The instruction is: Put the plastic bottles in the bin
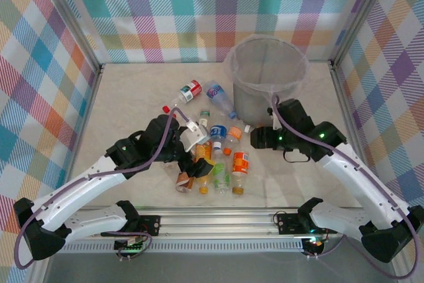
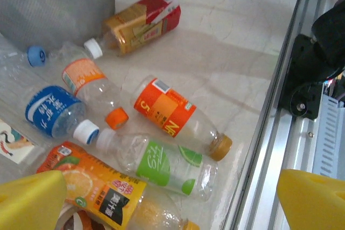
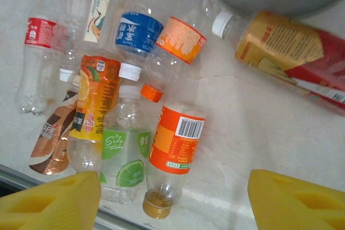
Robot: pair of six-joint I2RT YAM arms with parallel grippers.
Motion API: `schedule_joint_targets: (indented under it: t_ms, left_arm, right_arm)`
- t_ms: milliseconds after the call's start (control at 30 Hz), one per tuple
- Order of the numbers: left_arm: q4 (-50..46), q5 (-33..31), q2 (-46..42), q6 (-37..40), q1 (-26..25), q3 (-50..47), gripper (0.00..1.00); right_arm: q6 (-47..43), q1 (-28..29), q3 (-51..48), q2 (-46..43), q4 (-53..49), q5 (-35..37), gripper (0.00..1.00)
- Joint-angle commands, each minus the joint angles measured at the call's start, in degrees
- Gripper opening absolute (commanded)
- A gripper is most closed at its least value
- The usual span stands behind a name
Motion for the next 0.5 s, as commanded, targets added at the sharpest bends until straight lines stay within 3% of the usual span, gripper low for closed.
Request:
schedule_joint_targets:
  t_ms: [0, 467]
  left_arm:
    - [3.7, 0.6, -0.5, -1.3, 0.1, -0.9, 1.0]
    - [4.0, 0.9, -0.4, -1.4, 0.1, -1.9, 1.0]
  right_arm:
    - [6.2, 2.6, -4.2, -0.9, 5.8, 1.8, 0.74]
    - [17.7, 10.3, -19.0, 8.1, 24.0, 0.6, 0.79]
